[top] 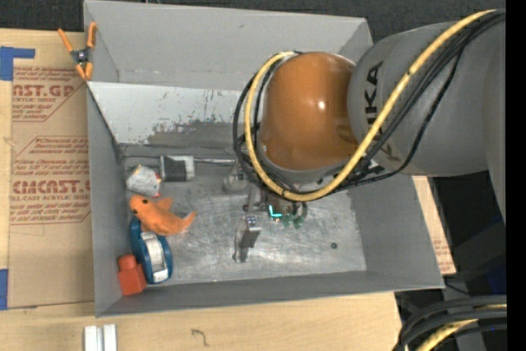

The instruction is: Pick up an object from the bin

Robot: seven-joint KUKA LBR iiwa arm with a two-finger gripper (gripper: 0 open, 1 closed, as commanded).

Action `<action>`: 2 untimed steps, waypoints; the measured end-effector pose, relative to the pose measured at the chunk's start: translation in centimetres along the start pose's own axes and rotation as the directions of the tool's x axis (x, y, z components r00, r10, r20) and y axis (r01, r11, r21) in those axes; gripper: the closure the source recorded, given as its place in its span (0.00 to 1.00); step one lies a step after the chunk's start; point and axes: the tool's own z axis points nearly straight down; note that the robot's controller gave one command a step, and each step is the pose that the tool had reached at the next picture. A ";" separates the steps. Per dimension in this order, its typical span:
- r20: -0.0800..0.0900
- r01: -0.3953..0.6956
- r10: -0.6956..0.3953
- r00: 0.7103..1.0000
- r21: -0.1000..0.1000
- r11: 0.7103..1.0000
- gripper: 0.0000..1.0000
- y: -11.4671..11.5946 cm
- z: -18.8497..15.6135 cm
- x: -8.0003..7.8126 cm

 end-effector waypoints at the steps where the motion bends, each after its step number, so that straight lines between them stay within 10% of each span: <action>1: 0.007 -0.001 0.001 1.000 -0.001 1.000 0.00 -0.1 -0.3 -0.2; 2: 0.016 0.054 -0.054 0.998 -0.001 0.999 0.00 1.0 3.3 -1.4</action>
Offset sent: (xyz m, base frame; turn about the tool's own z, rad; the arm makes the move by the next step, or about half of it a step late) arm 0.0251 0.0257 -0.0920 -0.1344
